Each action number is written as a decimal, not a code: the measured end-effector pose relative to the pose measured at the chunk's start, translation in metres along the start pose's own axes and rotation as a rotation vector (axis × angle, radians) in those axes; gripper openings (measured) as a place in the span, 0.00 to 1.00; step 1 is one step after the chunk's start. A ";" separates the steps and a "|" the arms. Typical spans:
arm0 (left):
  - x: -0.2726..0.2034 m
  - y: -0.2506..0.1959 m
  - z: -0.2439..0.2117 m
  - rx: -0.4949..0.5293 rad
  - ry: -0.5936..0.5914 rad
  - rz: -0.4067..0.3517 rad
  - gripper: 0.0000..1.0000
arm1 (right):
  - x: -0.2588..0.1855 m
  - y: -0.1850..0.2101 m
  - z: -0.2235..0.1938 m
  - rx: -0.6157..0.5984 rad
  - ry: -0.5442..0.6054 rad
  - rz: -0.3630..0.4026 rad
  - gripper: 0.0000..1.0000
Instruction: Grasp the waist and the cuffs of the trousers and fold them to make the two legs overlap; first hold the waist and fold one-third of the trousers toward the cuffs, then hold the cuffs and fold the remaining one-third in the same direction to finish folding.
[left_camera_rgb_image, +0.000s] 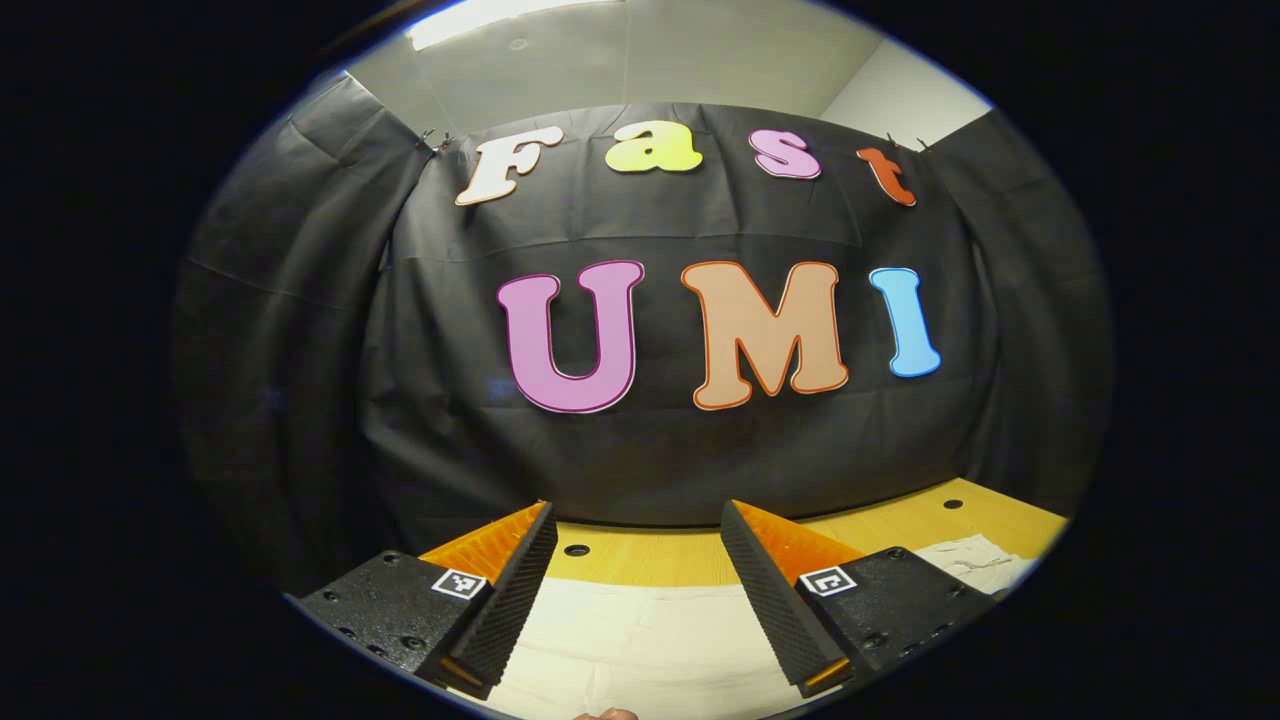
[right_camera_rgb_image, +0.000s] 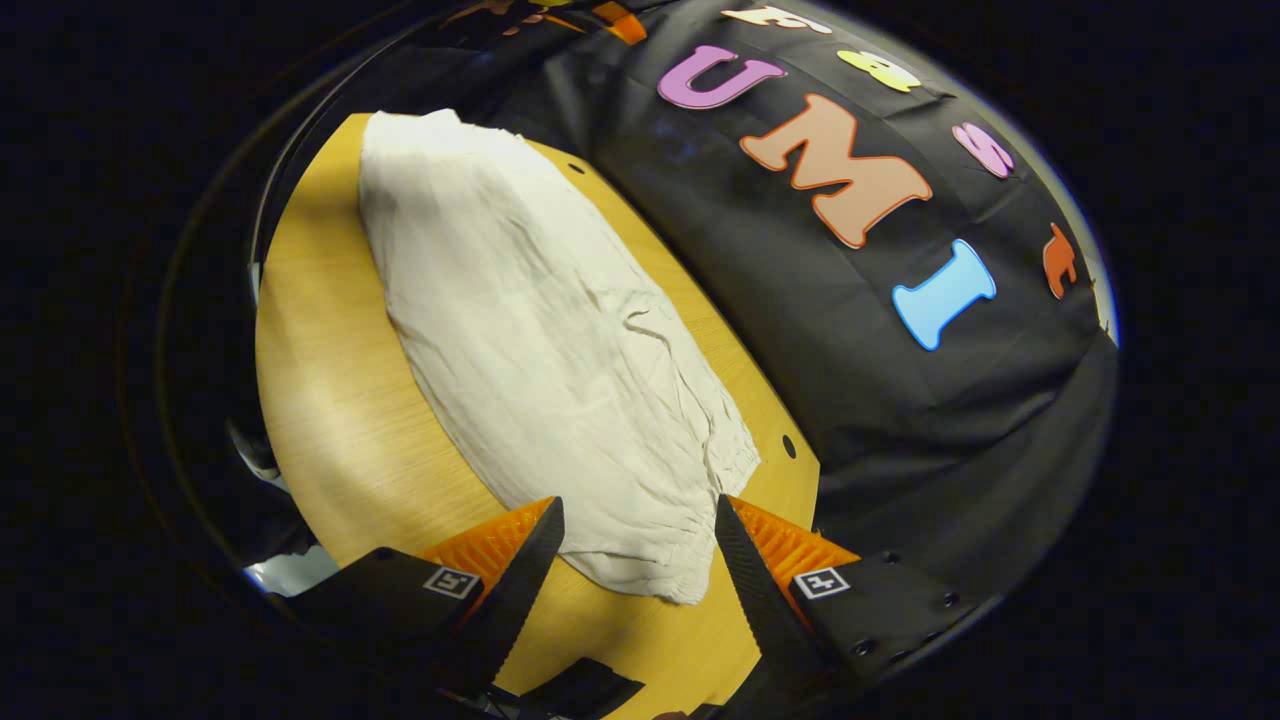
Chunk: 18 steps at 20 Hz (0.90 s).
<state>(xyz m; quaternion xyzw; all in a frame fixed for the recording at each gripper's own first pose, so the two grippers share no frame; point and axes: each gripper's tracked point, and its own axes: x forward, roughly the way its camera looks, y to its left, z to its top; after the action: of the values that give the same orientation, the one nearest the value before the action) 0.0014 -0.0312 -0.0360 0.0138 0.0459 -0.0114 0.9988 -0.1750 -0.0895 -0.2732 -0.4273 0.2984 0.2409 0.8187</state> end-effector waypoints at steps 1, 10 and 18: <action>0.000 0.001 -0.002 0.004 0.004 0.003 0.97 | 0.002 0.004 -0.005 -0.033 0.012 0.014 1.00; 0.000 0.019 -0.008 0.037 0.019 0.034 0.97 | 0.029 0.027 -0.021 -0.203 0.075 0.127 0.94; 0.000 0.036 -0.014 0.063 0.033 0.061 0.98 | 0.055 0.019 -0.011 -0.226 0.104 0.128 0.76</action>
<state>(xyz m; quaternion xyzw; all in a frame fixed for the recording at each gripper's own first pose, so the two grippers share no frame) 0.0006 0.0056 -0.0494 0.0466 0.0613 0.0179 0.9969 -0.1517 -0.0813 -0.3278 -0.5090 0.3380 0.3021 0.7317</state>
